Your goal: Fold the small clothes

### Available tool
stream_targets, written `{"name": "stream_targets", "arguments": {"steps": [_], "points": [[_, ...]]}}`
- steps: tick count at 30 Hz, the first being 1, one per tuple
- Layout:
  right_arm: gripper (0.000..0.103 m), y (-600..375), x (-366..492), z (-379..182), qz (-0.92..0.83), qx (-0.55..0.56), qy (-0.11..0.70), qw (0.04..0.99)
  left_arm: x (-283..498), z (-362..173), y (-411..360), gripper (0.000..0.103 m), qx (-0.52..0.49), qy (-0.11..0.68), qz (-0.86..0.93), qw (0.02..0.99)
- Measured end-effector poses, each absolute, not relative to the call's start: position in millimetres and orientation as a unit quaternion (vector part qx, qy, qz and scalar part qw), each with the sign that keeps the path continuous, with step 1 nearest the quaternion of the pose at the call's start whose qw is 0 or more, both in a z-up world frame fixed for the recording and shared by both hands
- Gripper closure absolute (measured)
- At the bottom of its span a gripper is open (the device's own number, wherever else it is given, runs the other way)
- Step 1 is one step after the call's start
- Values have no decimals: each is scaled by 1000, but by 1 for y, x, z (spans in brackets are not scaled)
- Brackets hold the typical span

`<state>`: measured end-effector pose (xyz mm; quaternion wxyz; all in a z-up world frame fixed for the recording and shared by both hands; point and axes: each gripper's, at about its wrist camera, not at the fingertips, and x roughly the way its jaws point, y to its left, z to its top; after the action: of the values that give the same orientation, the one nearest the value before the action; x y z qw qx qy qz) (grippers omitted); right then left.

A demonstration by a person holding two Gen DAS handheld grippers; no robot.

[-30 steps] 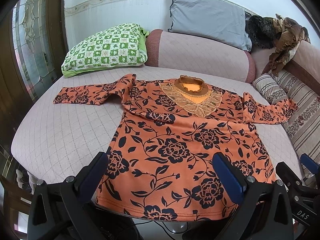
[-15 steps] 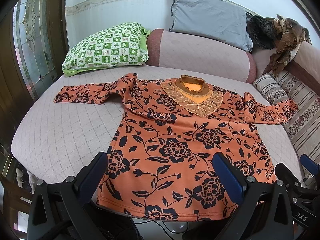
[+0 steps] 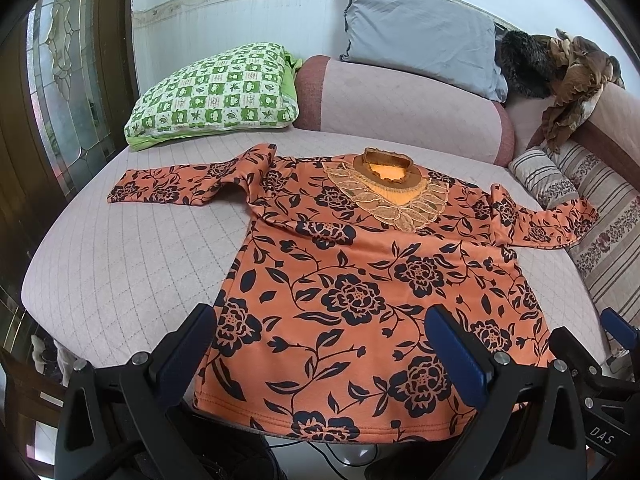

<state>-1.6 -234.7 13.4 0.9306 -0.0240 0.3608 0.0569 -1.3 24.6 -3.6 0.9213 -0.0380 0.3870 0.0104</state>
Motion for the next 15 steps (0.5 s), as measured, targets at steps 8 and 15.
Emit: {"name": "stream_targets", "arguments": {"steps": [8,15], "points": [[0,-235,0,13,56,-23,361,931,-1,-7,27,0,-39,388,11,921],[0,-236,2,12,56,-23,358,932,-2,-7,26,0,-38,388,11,921]]}}
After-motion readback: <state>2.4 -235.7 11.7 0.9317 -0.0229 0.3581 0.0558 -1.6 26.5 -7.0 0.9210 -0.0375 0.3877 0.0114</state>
